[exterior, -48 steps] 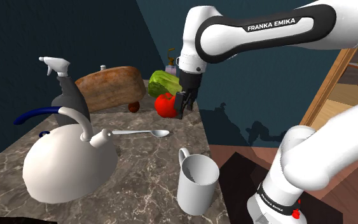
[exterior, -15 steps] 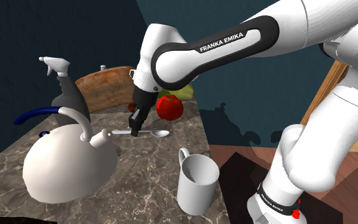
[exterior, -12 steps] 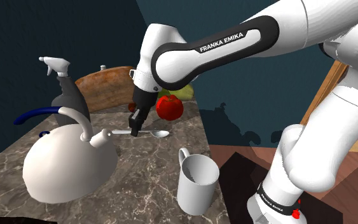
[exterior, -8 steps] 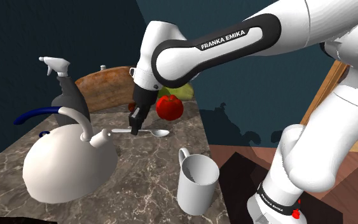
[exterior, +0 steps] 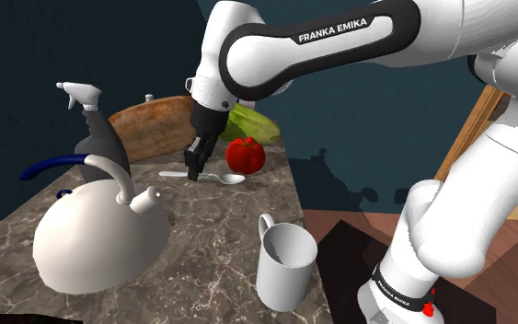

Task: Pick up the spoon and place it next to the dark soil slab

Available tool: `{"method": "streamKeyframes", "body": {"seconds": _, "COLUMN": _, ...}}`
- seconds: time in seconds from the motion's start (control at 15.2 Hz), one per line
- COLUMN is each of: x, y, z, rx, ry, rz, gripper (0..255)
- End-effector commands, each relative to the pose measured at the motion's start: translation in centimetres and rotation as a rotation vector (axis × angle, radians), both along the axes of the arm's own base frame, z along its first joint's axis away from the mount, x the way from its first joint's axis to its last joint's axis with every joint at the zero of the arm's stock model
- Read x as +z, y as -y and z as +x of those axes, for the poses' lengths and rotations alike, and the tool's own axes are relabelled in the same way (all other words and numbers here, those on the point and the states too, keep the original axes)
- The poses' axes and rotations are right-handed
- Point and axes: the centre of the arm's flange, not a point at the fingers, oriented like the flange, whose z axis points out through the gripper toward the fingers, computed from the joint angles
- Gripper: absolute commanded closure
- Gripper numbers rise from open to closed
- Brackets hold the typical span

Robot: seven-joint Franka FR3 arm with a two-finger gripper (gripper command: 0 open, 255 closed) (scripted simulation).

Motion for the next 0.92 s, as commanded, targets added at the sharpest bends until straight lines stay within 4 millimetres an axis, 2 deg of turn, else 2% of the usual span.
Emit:
{"method": "streamKeyframes", "body": {"seconds": 0.0, "x": 1.1, "y": 0.0, "z": -0.1, "rx": 0.0, "ry": 0.0, "rz": 0.0, "gripper": 255}}
{"method": "streamKeyframes", "body": {"seconds": 0.86, "x": 7.9, "y": 0.0, "z": -0.1, "rx": 0.0, "ry": 0.0, "rz": 0.0, "gripper": 255}}
